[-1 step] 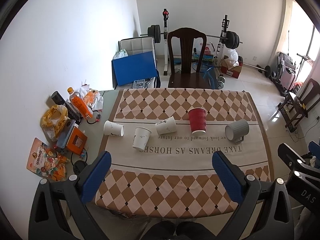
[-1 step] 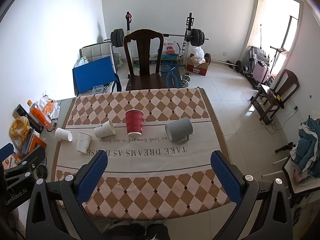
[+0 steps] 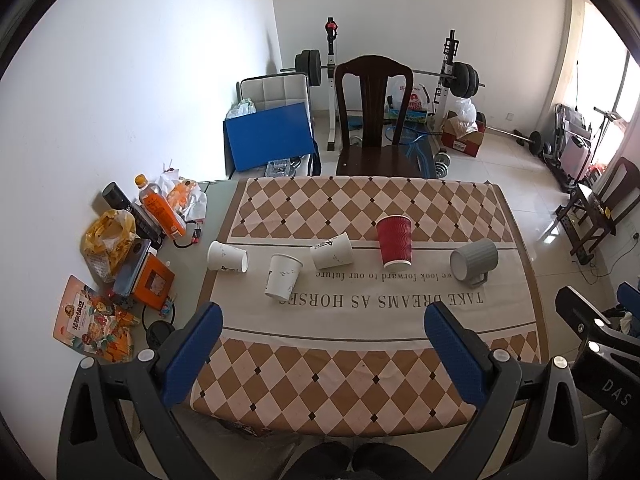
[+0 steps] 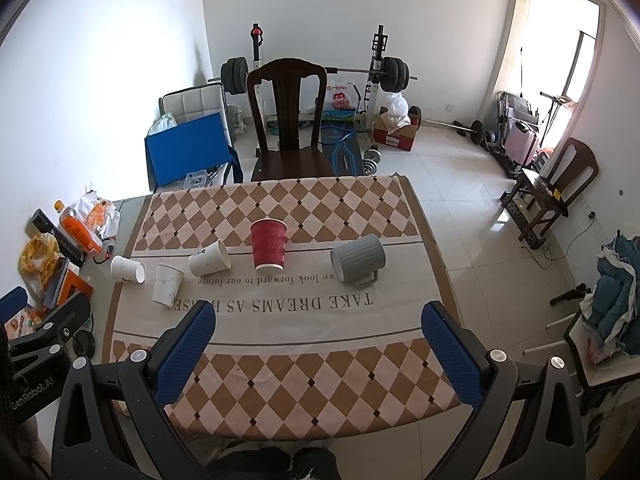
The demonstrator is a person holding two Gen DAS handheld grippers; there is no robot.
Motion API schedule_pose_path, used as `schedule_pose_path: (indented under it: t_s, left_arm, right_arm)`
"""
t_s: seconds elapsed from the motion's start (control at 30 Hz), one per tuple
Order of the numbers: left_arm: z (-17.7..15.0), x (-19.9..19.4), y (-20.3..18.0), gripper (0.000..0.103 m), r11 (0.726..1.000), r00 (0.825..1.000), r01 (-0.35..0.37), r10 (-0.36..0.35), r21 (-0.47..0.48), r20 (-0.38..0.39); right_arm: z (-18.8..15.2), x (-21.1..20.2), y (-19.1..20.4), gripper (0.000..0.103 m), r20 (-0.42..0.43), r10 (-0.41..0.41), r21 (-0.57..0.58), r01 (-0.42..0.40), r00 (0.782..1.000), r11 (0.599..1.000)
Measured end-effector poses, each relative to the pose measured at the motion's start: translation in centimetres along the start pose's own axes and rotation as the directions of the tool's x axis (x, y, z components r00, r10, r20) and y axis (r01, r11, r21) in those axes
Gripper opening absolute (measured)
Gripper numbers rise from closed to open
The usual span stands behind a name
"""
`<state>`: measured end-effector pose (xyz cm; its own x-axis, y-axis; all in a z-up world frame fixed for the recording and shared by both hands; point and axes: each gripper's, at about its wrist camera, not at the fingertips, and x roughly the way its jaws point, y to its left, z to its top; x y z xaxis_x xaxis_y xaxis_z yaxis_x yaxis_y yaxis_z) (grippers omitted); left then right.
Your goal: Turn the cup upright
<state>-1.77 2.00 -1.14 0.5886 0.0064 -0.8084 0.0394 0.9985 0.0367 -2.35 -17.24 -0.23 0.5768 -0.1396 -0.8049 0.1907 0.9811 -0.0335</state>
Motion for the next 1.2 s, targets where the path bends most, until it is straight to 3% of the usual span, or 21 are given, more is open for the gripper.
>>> schedule_pose_path:
  t_s: [1.2]
  left_arm:
    - [0.63,-0.16,-0.22,0.103,1.0,1.0,-0.002,0.002,0.007,-0.007]
  right_arm:
    - [-0.07,-0.29,-0.2,0.103,0.002,0.003,0.003,-0.003,1.0,1.0]
